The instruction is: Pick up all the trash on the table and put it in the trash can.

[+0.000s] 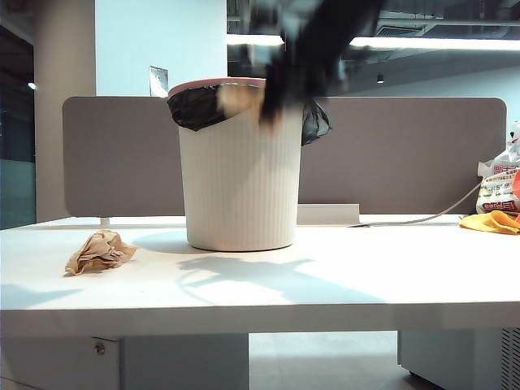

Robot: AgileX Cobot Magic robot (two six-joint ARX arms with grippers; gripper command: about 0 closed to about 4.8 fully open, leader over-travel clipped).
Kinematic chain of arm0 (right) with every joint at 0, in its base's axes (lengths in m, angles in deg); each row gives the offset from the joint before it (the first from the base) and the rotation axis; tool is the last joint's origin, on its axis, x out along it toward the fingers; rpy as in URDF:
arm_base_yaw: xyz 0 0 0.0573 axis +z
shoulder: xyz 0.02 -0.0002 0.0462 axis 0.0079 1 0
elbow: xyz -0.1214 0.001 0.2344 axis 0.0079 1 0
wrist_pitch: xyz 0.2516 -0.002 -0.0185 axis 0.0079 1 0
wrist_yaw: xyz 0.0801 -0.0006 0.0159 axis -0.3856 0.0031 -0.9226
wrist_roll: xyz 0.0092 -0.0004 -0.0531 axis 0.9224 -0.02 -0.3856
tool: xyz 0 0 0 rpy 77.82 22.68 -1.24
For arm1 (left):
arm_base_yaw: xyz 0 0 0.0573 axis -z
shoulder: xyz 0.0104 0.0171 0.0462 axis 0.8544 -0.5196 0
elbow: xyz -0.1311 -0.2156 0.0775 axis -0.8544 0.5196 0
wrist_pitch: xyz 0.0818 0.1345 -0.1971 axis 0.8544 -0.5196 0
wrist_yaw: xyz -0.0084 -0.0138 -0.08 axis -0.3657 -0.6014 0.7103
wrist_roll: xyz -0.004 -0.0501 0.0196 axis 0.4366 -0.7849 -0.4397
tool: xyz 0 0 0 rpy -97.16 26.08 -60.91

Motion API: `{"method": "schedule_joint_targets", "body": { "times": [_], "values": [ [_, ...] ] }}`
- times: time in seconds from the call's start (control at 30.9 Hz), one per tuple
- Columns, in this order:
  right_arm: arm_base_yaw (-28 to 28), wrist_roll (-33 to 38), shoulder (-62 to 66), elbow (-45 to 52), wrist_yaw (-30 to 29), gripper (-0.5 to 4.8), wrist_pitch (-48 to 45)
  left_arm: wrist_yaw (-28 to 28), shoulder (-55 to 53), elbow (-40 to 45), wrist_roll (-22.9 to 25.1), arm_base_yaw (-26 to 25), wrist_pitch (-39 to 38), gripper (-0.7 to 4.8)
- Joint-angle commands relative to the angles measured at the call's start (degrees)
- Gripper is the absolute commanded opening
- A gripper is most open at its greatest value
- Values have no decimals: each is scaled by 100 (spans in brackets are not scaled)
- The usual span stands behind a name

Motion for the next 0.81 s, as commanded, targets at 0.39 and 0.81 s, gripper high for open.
{"method": "schedule_joint_targets", "body": {
  "times": [0.39,0.81],
  "values": [
    [-188,-133,857,-4227,-7,-2,402,-446,-15,-166,162,-452,2470,-5],
    [-396,210,2857,-5654,-221,-2,461,-9,-170,-507,66,-1043,1867,-5]
  ]
}}
